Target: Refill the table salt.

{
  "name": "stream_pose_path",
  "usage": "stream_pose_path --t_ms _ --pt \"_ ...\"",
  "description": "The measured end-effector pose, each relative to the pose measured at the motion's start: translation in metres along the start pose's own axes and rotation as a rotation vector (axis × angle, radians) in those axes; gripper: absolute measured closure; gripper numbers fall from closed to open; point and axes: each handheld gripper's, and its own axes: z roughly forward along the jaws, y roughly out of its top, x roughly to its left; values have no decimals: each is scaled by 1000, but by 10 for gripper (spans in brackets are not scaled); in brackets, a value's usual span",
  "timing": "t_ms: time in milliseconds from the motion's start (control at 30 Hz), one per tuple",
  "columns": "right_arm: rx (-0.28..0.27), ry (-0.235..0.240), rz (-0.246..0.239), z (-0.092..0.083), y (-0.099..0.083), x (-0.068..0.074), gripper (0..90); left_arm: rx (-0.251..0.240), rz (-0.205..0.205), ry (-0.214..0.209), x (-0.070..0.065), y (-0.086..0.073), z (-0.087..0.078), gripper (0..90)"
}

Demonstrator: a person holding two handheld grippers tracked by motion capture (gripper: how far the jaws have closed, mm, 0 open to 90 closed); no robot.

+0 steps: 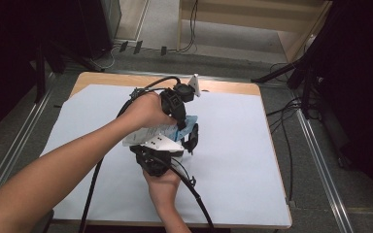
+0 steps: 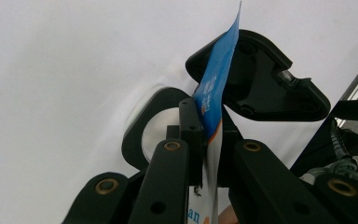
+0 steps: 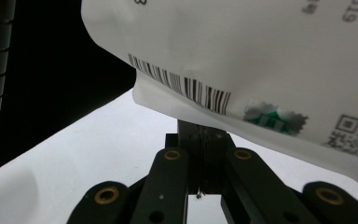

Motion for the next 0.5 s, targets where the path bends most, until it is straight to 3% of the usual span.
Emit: stream_pose_path --t_ms 500 --pt "-2 1 1 0 -1 -1 900 -7 -16 1 -1 0 2 891"
